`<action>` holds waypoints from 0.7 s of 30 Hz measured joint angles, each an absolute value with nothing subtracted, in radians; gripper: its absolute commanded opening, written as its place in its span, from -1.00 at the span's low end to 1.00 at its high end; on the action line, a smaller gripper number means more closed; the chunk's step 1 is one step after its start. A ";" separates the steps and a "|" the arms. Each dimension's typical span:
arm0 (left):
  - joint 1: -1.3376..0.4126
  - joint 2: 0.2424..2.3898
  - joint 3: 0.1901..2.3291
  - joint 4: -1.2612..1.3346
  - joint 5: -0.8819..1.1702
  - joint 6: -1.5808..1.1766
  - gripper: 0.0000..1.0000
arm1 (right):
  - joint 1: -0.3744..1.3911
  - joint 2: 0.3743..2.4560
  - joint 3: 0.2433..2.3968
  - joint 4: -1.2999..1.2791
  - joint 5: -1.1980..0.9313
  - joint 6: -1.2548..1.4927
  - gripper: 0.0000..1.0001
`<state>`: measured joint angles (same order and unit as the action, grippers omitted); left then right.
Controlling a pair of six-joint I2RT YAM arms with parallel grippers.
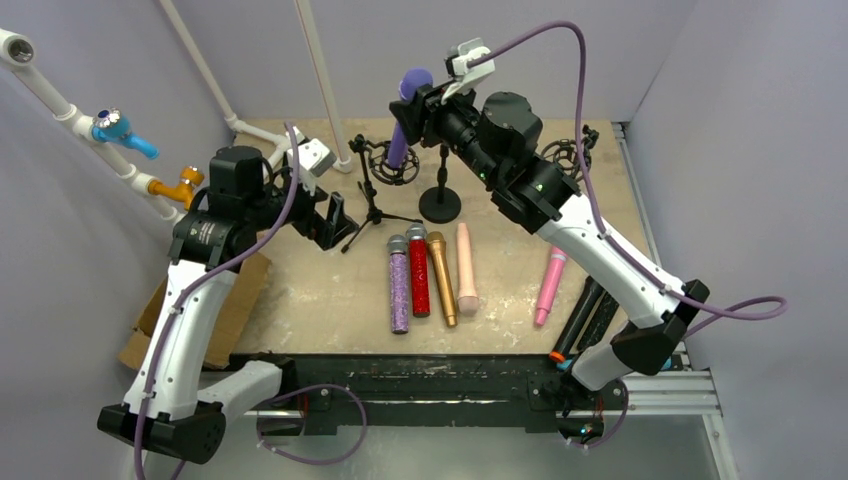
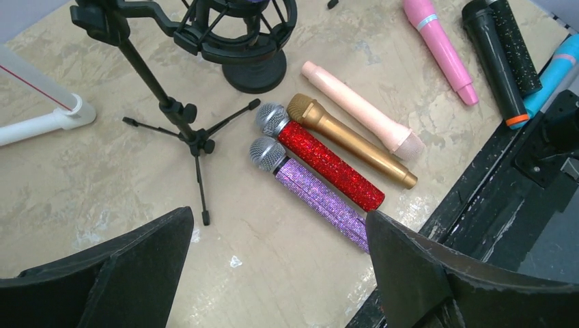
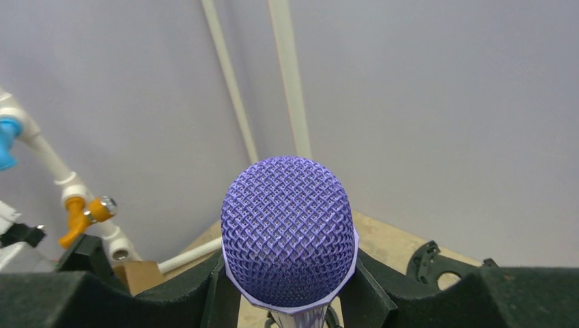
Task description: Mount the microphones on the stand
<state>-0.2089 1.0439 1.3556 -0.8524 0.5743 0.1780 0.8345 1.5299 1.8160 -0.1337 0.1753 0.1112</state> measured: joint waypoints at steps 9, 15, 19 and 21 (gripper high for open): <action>-0.208 1.058 1.334 -0.840 0.543 0.211 0.86 | 0.790 1.539 1.726 -0.051 0.192 0.119 -0.87; -0.208 1.058 1.289 -0.829 0.537 0.231 0.85 | 0.785 1.554 1.718 -0.025 0.189 0.124 -0.81; -0.208 1.058 1.261 -0.823 0.533 0.233 0.85 | 0.784 1.567 1.712 -0.010 0.173 0.138 -0.74; -0.208 1.058 1.254 -0.822 0.529 0.233 0.85 | 0.784 1.572 1.694 -0.005 0.167 0.144 -0.68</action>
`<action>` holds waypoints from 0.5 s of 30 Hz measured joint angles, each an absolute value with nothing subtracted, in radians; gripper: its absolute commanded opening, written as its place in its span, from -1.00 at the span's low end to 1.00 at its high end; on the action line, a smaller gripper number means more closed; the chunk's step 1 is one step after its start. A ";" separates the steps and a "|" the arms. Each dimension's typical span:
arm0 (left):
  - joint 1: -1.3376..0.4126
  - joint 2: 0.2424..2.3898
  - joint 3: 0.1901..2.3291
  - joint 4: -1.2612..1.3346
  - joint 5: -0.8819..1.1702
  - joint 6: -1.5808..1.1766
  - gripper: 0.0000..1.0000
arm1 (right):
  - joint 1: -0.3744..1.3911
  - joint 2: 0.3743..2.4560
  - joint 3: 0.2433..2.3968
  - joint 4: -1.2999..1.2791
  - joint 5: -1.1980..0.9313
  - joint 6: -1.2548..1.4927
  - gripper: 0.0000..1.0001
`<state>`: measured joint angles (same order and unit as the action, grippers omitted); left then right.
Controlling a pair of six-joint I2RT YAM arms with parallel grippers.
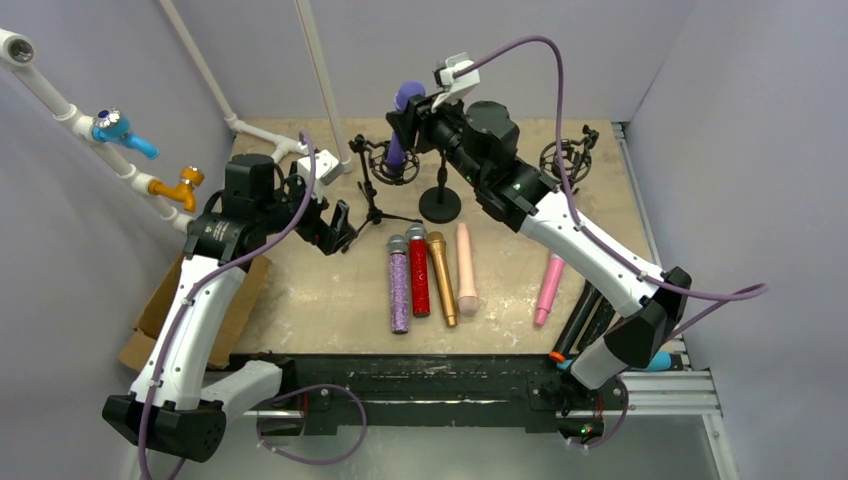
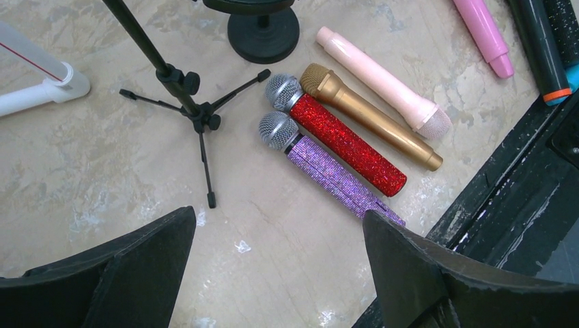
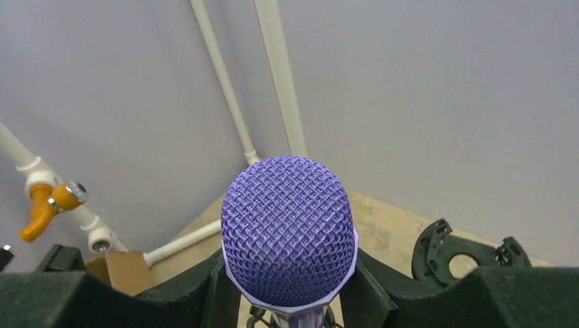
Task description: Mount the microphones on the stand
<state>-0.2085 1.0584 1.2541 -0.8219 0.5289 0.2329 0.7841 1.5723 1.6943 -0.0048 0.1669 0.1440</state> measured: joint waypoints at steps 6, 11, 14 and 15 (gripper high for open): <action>-0.208 1.058 1.250 -0.802 0.521 0.246 0.84 | 0.784 1.604 1.628 0.001 0.160 0.169 -0.32; -0.208 1.062 1.250 -0.789 0.520 0.247 0.84 | 0.784 1.636 1.622 -0.009 0.148 0.178 0.28; -0.208 1.069 1.247 -0.778 0.520 0.246 0.84 | 0.784 1.641 1.623 -0.038 0.139 0.182 0.52; -0.208 1.070 1.247 -0.775 0.520 0.246 0.84 | 0.784 1.642 1.625 -0.050 0.139 0.182 0.58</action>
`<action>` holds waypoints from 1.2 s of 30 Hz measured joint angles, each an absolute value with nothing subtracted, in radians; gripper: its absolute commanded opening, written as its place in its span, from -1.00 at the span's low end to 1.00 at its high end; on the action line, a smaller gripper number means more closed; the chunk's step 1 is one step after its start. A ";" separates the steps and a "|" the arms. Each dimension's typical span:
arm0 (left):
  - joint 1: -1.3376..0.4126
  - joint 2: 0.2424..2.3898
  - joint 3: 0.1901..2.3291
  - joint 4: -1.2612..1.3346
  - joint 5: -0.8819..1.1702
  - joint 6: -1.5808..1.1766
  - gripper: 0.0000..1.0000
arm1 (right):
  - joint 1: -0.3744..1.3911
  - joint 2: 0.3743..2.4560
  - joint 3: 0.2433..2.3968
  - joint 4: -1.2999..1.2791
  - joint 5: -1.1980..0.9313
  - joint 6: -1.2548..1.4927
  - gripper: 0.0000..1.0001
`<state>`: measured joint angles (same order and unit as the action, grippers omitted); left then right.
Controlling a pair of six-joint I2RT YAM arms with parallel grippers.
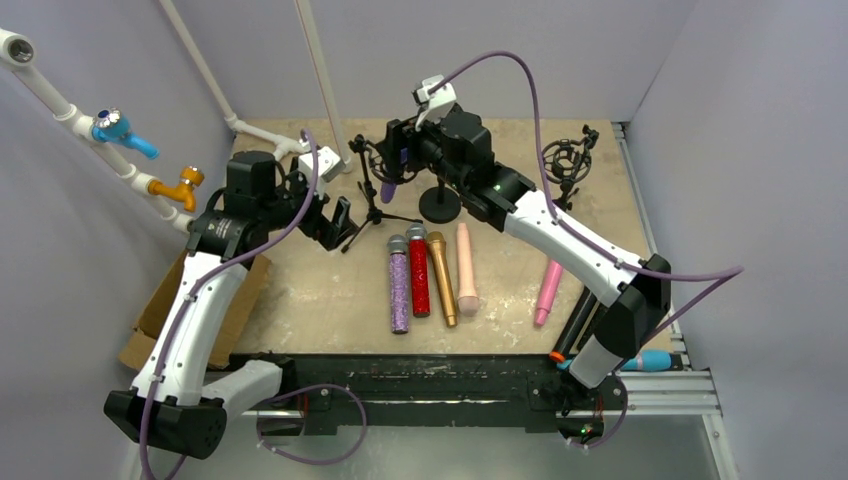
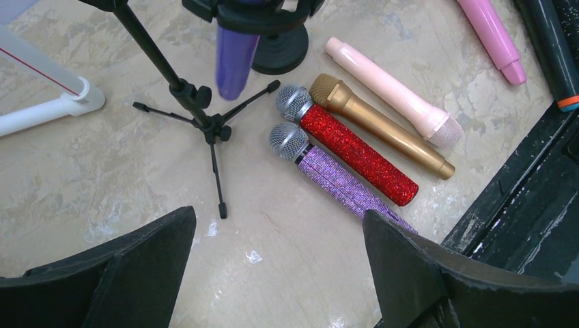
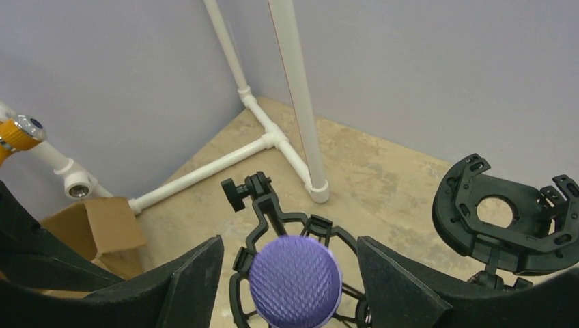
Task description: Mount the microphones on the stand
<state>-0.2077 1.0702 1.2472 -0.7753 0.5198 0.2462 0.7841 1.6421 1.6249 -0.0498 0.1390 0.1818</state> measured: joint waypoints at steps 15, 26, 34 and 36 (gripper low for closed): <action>-0.208 1.091 1.247 -0.746 0.520 0.243 0.84 | 0.719 1.581 1.673 -0.217 0.140 0.233 0.54; -0.208 1.111 1.243 -0.726 0.524 0.231 0.83 | 0.596 1.603 1.739 -0.350 0.258 0.289 0.48; -0.204 1.103 1.232 -0.722 0.542 0.228 0.84 | 0.565 1.774 1.740 -0.397 0.244 0.279 0.45; -0.203 1.097 1.225 -0.722 0.547 0.228 0.86 | 0.562 1.796 1.740 -0.411 0.244 0.279 0.45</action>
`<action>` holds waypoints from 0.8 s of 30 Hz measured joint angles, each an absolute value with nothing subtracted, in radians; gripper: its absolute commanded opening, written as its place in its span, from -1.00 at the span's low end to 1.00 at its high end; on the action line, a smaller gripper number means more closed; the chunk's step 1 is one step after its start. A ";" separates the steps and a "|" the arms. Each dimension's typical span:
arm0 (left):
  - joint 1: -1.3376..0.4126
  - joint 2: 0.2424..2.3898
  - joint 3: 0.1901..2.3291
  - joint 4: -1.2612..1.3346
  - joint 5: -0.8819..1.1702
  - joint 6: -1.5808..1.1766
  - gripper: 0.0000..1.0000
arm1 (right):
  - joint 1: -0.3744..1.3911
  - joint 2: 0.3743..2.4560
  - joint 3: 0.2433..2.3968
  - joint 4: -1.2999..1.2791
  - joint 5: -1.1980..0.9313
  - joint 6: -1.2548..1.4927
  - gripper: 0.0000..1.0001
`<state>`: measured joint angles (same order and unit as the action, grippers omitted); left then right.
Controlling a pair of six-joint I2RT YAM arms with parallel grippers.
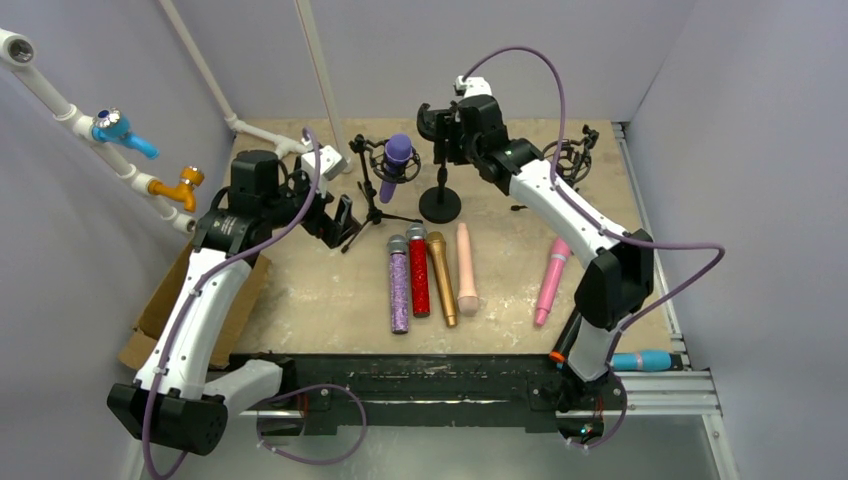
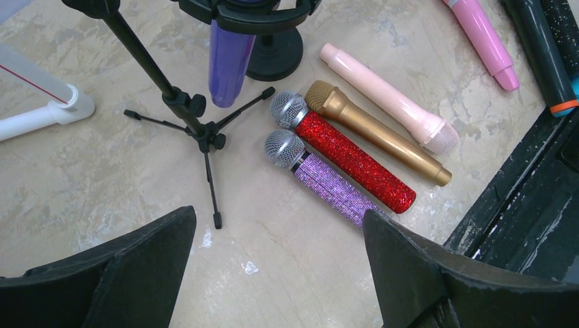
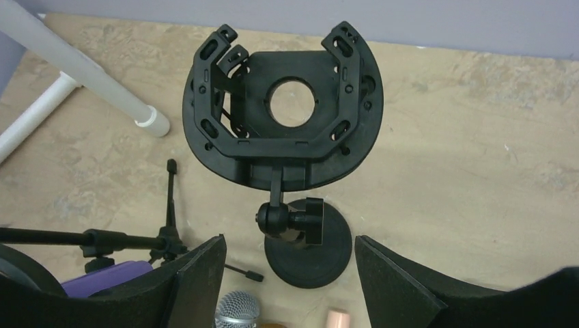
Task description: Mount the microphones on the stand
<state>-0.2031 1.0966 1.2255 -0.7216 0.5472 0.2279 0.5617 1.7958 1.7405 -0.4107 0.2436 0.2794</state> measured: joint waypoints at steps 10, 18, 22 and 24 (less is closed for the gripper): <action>-0.203 1.082 1.200 -0.750 0.602 0.252 1.00 | 0.574 1.567 1.390 -0.389 0.279 0.371 0.47; -0.203 1.062 1.195 -0.804 0.675 0.319 1.00 | 0.664 1.456 1.104 -0.405 0.268 0.487 0.55; -0.203 1.045 1.195 -0.817 0.704 0.342 1.00 | 0.747 1.501 1.049 -0.416 0.268 0.536 0.48; -0.203 1.043 1.195 -0.829 0.712 0.352 1.00 | 0.775 1.524 1.025 -0.419 0.271 0.560 0.44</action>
